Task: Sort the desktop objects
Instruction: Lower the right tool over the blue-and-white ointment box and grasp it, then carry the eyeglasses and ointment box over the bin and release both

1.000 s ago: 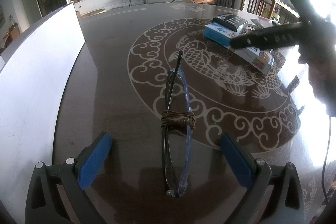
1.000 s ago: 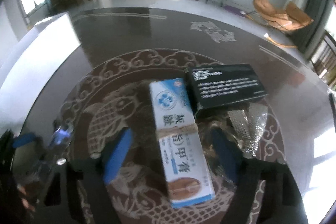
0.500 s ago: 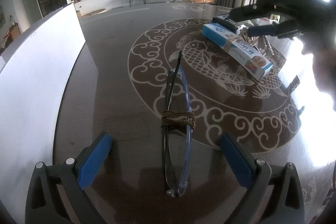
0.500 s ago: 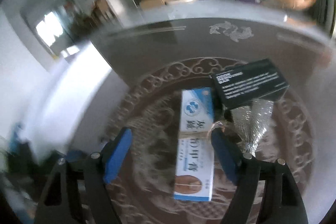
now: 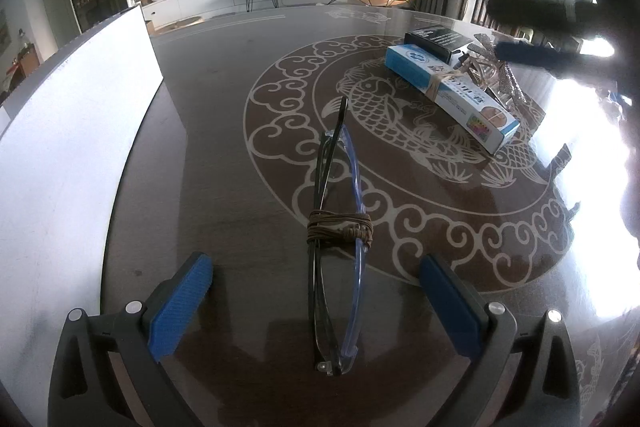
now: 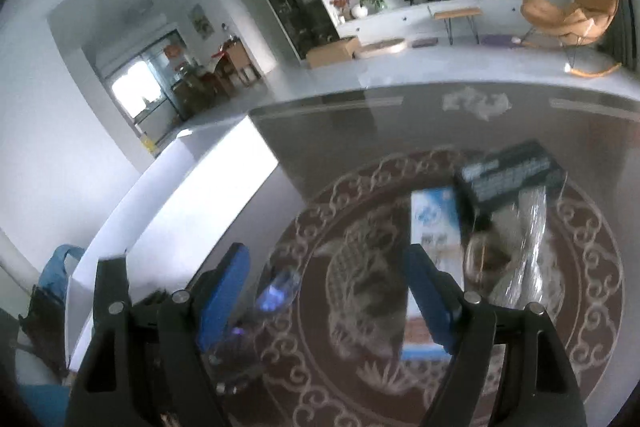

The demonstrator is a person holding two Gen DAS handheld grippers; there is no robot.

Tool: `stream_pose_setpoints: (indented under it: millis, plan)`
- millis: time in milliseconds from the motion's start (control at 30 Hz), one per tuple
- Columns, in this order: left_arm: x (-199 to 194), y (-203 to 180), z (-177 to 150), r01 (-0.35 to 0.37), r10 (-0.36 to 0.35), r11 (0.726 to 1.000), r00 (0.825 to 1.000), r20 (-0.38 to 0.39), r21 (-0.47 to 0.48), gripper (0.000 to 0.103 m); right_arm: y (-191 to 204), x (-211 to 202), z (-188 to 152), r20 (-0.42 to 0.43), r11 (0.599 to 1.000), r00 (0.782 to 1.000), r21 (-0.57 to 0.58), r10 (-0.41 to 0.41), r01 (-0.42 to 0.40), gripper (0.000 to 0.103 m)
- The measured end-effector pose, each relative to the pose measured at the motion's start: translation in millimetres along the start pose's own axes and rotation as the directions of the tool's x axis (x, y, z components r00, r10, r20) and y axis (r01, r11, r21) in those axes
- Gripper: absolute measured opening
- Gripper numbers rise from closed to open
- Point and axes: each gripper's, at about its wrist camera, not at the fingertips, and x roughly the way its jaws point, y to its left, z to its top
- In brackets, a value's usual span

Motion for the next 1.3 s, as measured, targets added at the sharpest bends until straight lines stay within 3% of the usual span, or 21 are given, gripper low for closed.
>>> stream_pose_setpoints:
  millis: [267,400,467,600,667,700,733,767,867,967,1067,1167,1300]
  plan:
    - [0,0,0,0.0,0.0,1.0,1.0,0.0,0.0,0.103,-26,19,-14,-0.131,0.981,0.973,0.015,-0.191,0.195,0.08]
    - [0,0,0,0.0,0.0,1.0,1.0,0.0,0.0,0.103,-39,49,-8,-0.216,0.952,0.93,0.002,-0.298,0.305,0.08]
    - [0,0,0,0.0,0.0,1.0,1.0,0.0,0.0,0.103,-37,61,-4,-0.209,0.938,0.916,-0.019,-0.342,0.345,0.081]
    - [0,0,0,0.0,0.0,1.0,1.0,0.0,0.0,0.103,-21,80,-3,-0.201,0.891,0.869,-0.136,-0.453,0.433,0.082]
    - [-1,0,0,-0.001,0.001,1.0,1.0,0.0,0.0,0.103,-22,76,-8,-0.181,0.894,0.876,-0.127,-0.446,0.429,0.079]
    - [-1,0,0,0.0,0.0,1.0,1.0,0.0,0.0,0.103,-20,73,-10,-0.169,0.895,0.88,-0.127,-0.444,0.428,0.066]
    - [-1,1,0,0.0,0.0,1.0,1.0,0.001,0.0,0.103,-17,69,-12,-0.151,0.894,0.882,-0.129,-0.446,0.429,0.044]
    - [-1,1,0,0.0,0.0,1.0,1.0,0.001,-0.001,0.103,-15,65,-15,-0.145,0.895,0.884,-0.127,-0.444,0.428,0.042]
    - [-1,1,0,0.0,0.0,1.0,1.0,0.001,-0.001,0.103,-7,57,-31,-0.142,0.9,0.892,-0.143,-0.43,0.411,0.042]
    - [-1,1,0,0.002,-0.002,1.0,1.0,0.001,-0.002,0.103,6,29,-65,-0.14,0.92,0.913,-0.142,-0.383,0.365,0.042]
    - [-2,1,0,0.006,-0.006,1.0,1.0,0.002,-0.004,0.103,20,-2,-108,-0.123,0.907,0.908,-0.189,-0.401,0.375,0.042]
    - [-2,2,0,0.016,-0.016,1.0,1.0,0.005,-0.011,0.103,23,-31,-140,-0.093,0.903,0.904,-0.157,-0.417,0.4,0.042]
    - [0,-2,0,0.005,-0.005,1.0,1.0,-0.003,0.008,0.103,17,-47,-153,-0.071,0.914,0.911,-0.056,-0.406,0.403,0.051]
